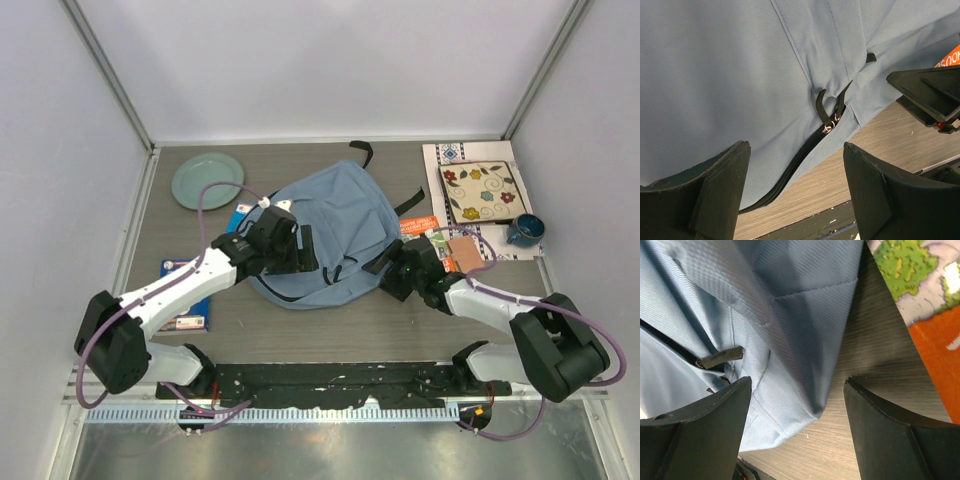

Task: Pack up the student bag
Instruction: Unzip the student bag at the center of the board.

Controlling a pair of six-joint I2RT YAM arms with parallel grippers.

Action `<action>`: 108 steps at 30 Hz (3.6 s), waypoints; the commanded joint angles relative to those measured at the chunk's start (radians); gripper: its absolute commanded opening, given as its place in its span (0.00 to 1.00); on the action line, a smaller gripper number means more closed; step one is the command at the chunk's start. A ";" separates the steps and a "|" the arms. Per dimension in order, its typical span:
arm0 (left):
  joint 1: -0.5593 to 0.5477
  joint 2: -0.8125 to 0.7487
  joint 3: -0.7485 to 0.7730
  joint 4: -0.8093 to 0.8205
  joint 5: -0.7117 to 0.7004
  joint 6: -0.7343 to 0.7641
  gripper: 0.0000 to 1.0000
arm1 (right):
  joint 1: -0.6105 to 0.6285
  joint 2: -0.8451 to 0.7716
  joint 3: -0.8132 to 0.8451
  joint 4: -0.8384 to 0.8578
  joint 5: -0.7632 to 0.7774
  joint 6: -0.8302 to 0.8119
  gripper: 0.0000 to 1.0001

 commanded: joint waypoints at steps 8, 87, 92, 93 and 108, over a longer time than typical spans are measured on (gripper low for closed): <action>-0.035 0.099 0.052 0.082 -0.001 -0.046 0.79 | 0.005 0.093 -0.145 0.483 -0.011 0.072 0.80; -0.098 0.107 -0.057 0.193 -0.213 -0.173 0.00 | -0.118 0.078 0.011 0.423 -0.066 -0.120 0.01; -0.098 0.081 -0.072 0.139 -0.250 -0.158 0.00 | -0.155 0.110 0.045 0.423 -0.095 -0.140 0.01; -0.099 0.078 -0.074 0.134 -0.256 -0.153 0.00 | -0.156 0.123 0.054 0.417 -0.097 -0.147 0.01; -0.101 0.061 -0.052 0.183 -0.221 -0.147 0.00 | -0.224 0.095 0.123 0.104 -0.292 -0.259 0.72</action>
